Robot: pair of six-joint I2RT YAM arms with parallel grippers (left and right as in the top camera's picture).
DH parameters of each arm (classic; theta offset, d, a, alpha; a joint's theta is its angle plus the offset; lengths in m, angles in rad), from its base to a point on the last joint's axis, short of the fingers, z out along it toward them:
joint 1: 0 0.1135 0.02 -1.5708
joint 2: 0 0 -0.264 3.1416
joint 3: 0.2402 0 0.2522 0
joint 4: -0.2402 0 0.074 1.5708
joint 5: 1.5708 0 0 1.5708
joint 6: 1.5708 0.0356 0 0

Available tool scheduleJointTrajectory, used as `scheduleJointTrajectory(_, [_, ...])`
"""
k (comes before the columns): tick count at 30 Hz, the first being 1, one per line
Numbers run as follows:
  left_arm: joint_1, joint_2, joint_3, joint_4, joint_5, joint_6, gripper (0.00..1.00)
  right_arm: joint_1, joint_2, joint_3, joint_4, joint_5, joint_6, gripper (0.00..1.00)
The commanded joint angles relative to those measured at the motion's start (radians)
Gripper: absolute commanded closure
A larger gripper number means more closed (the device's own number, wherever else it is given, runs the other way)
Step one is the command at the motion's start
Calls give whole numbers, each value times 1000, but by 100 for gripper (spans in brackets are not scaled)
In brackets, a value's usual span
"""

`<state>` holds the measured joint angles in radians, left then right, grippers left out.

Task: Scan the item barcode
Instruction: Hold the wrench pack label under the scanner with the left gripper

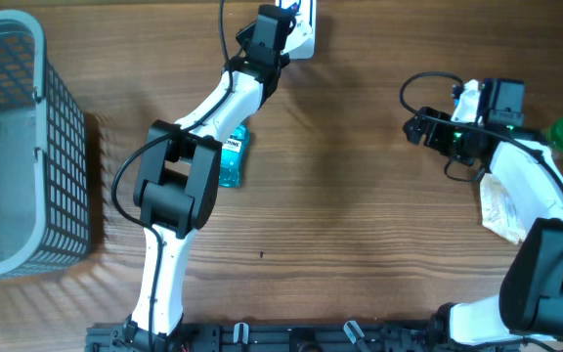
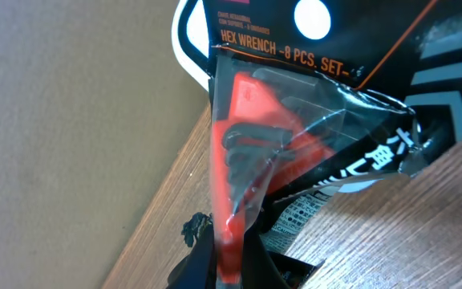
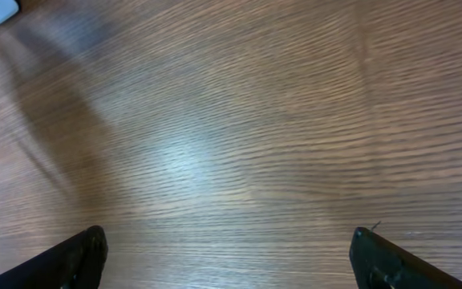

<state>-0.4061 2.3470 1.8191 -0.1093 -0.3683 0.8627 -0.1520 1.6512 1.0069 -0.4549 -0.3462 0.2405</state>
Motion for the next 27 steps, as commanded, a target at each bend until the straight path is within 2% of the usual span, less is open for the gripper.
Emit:
scheduleJointTrajectory(1, [0,-1,16,2,35,50,96,7,13,-9,2,16,80,2])
scheduleJointTrajectory(10, [5,-1,16,-5,64,115,96,7,14,-106,39,39,85,0])
scheduleJointTrajectory(17, [13,-2,17,4,-10,126,96,7,14,-138,58,39,92,0])
scheduleJointTrajectory(22, [-2,-18,17,-22,-51,5,96,7,-40,-138,128,-1,74,0])
scheduleJointTrajectory(27, [-34,-68,18,-72,-37,-116,96,6,-248,-108,143,-14,101,0])
